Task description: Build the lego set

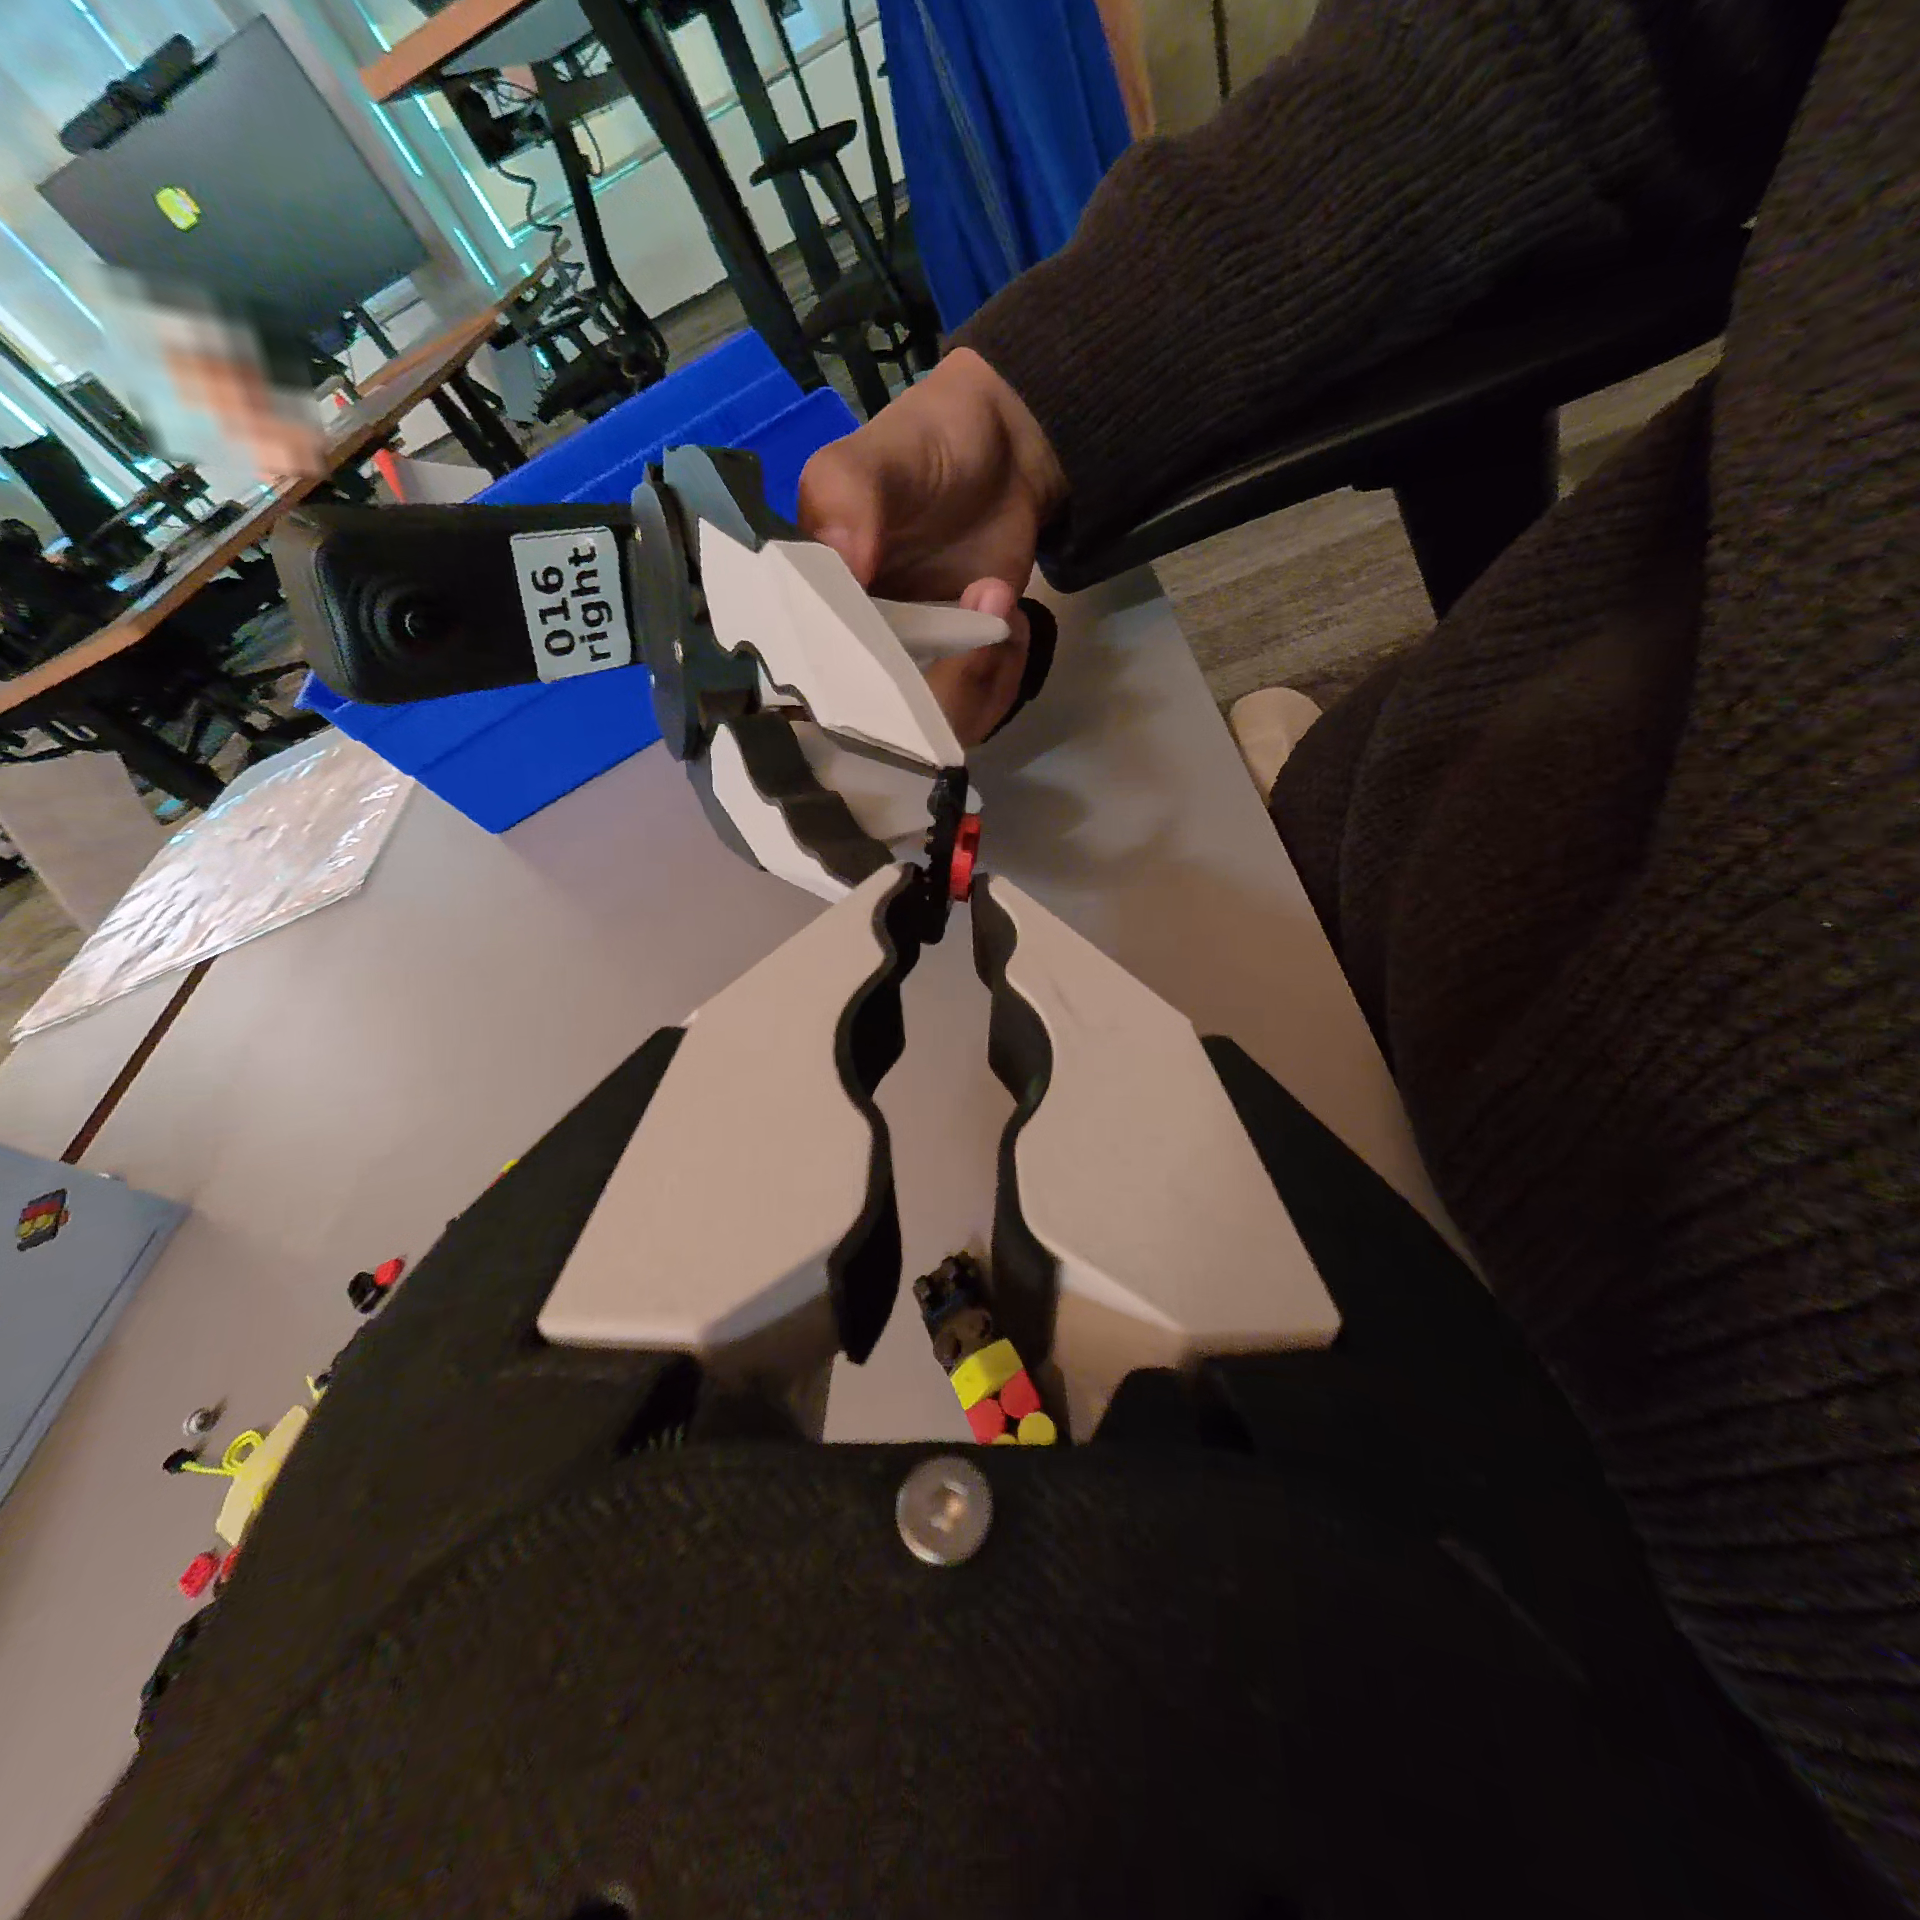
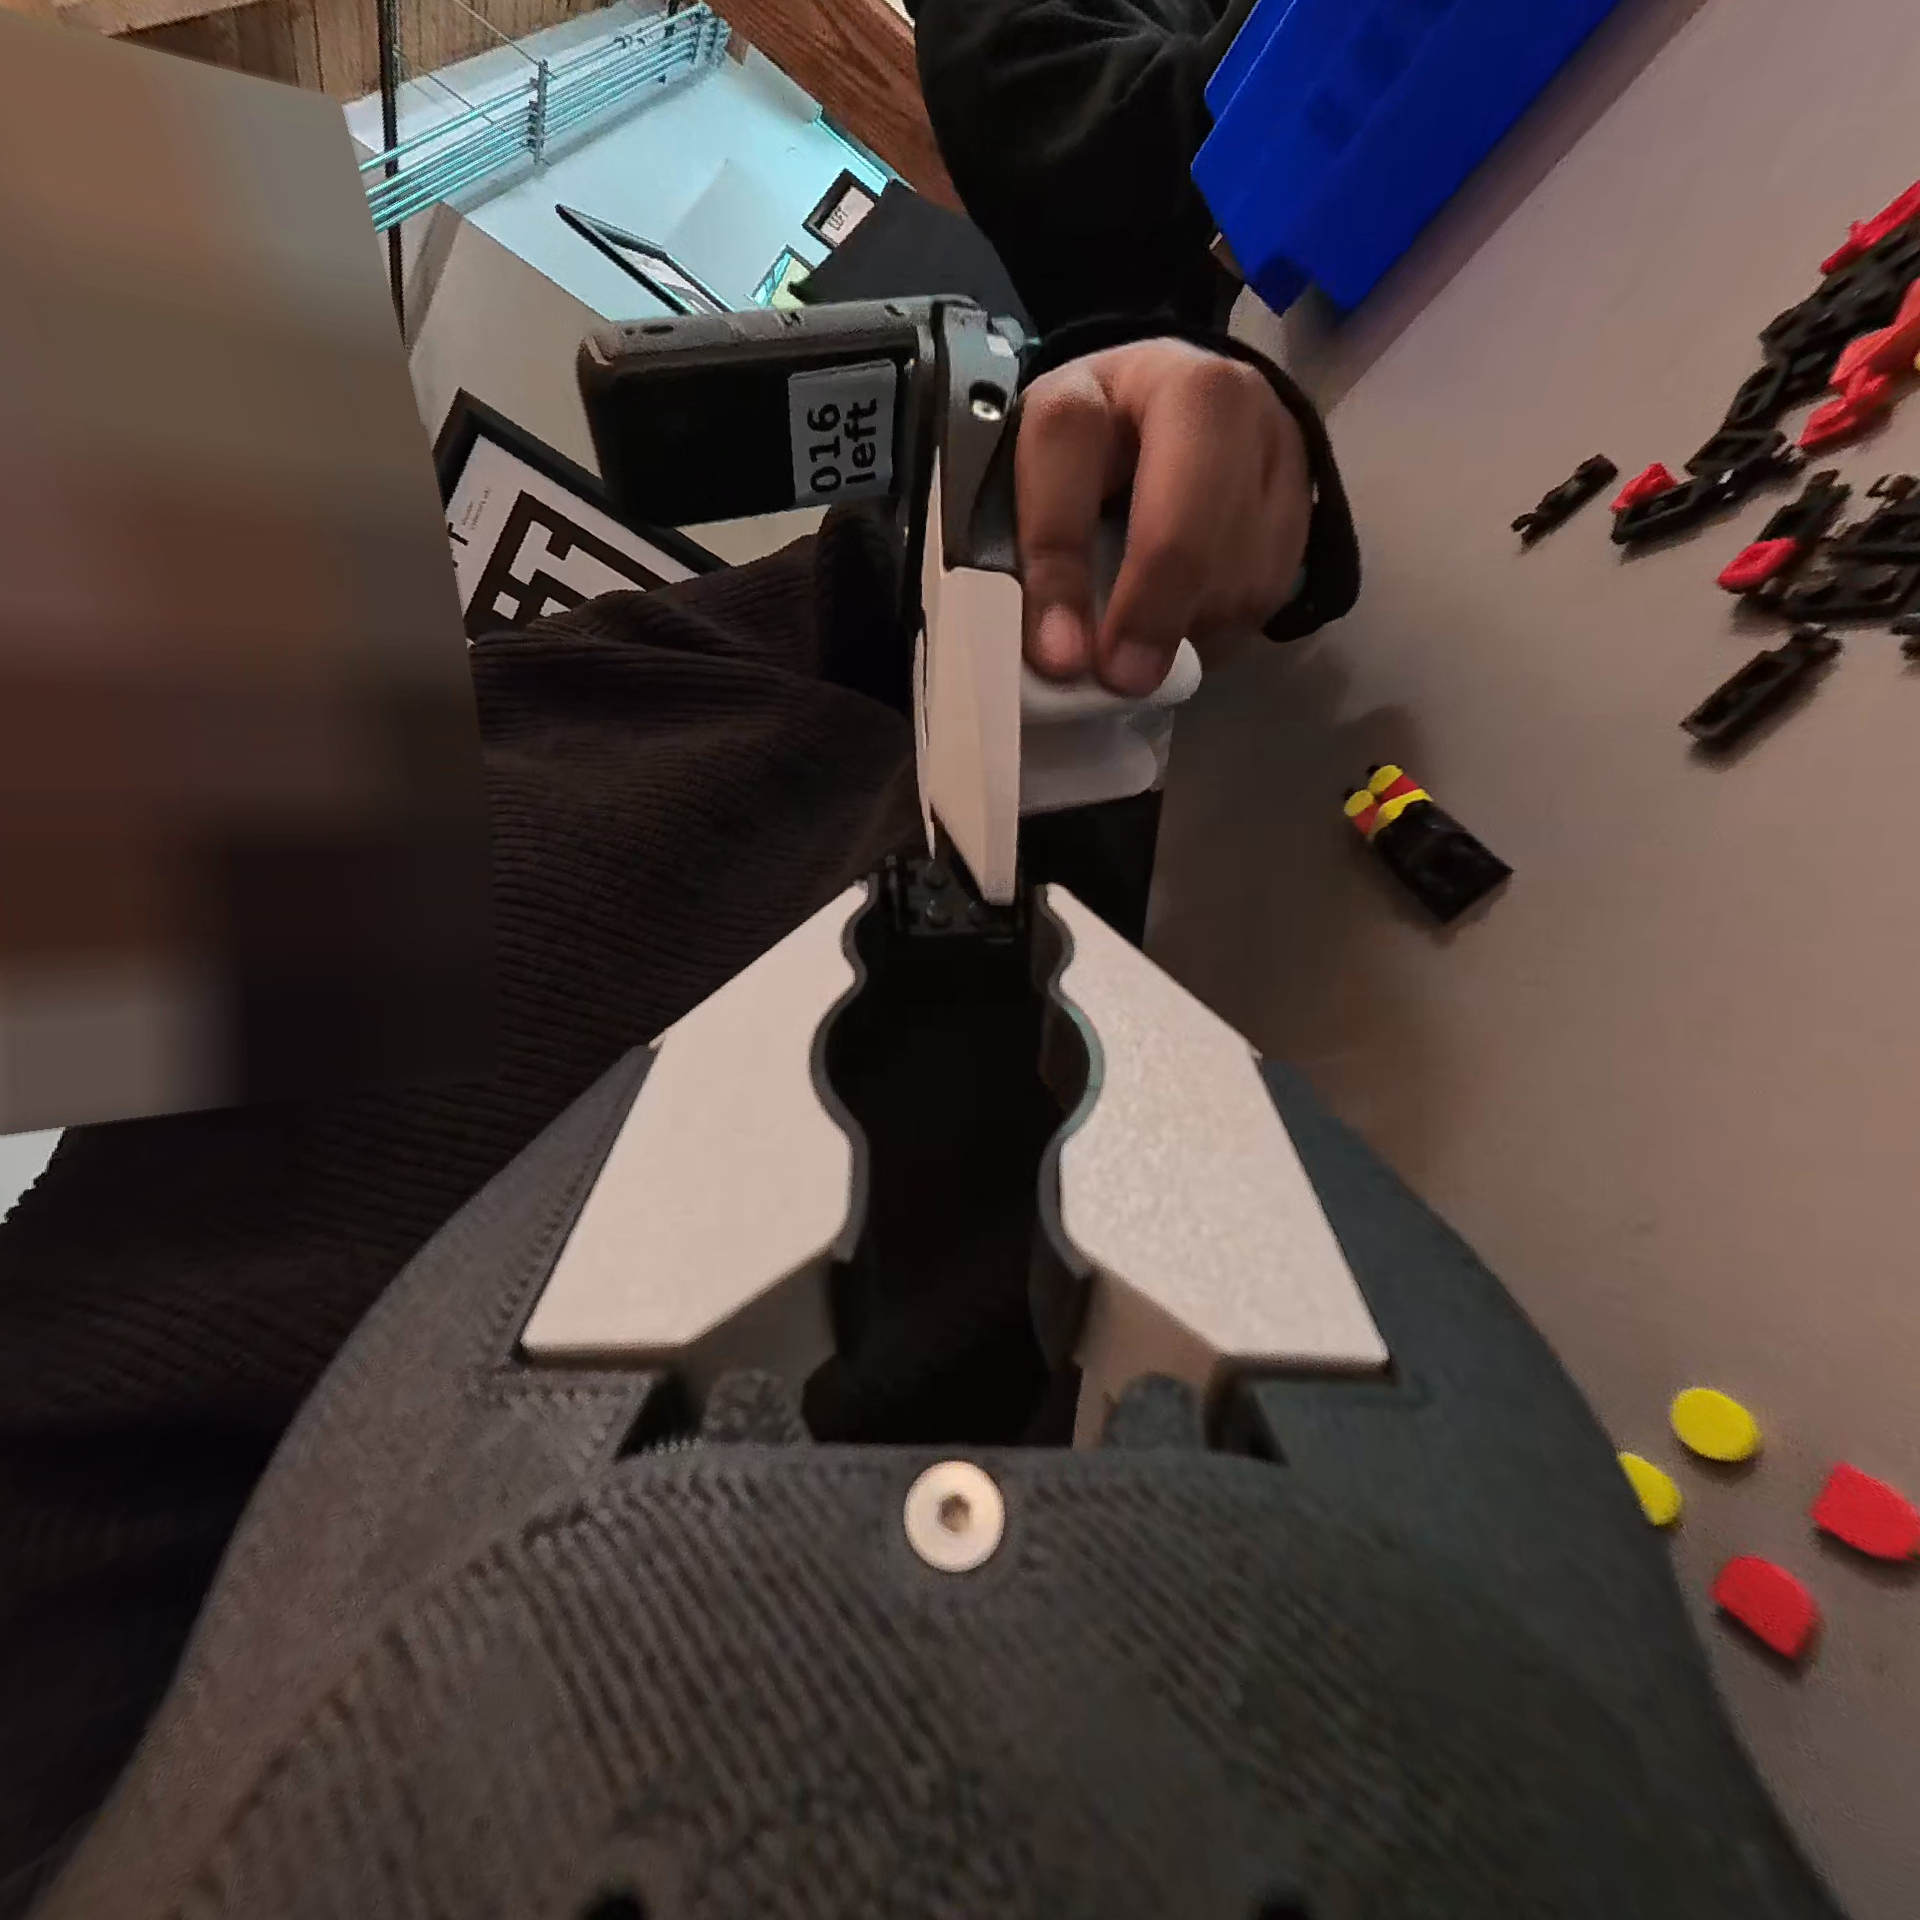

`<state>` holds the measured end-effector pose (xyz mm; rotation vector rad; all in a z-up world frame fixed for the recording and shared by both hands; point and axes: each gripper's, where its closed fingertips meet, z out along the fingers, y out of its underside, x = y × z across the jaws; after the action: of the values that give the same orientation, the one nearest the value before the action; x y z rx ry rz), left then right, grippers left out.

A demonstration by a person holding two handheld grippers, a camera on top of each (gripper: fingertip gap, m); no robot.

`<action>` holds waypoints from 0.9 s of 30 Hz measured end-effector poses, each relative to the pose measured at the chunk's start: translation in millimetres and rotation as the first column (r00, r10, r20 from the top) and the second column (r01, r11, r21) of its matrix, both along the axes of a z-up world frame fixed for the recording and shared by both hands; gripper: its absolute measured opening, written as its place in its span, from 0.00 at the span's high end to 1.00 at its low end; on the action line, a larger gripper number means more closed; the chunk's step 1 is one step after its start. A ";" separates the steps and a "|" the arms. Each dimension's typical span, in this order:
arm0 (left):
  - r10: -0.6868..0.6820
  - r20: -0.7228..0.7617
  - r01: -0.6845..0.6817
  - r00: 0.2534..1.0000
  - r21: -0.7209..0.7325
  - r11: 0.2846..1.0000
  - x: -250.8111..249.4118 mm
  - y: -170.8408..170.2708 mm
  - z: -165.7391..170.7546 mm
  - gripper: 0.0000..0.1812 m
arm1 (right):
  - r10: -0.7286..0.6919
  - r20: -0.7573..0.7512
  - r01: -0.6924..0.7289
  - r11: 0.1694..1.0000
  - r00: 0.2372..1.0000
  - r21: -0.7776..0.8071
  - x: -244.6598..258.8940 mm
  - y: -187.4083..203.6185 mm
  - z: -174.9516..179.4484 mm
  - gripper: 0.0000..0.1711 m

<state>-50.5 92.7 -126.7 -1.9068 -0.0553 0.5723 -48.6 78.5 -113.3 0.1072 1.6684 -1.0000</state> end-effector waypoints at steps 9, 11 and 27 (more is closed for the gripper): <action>0.053 0.143 -0.083 0.988 0.214 0.973 -17.8 -13.2 27.0 0.97 | -0.257 -0.182 0.224 0.957 0.949 -0.184 -40.6 -5.3 21.4 0.81; 0.045 0.193 -0.096 0.980 0.268 0.959 -20.6 -16.2 32.4 0.97 | -0.356 -0.331 0.269 0.922 0.874 -0.280 -47.0 -8.1 27.4 0.79; -0.061 0.340 -0.096 0.939 0.428 0.899 -19.2 -17.0 51.0 0.97 | -0.513 -0.585 0.166 0.823 0.628 -0.544 -22.5 -14.3 49.7 0.96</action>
<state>-69.7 75.7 -75.7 -1.5396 -0.3992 0.2011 -71.2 64.2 -63.6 -0.3240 2.1038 -1.8932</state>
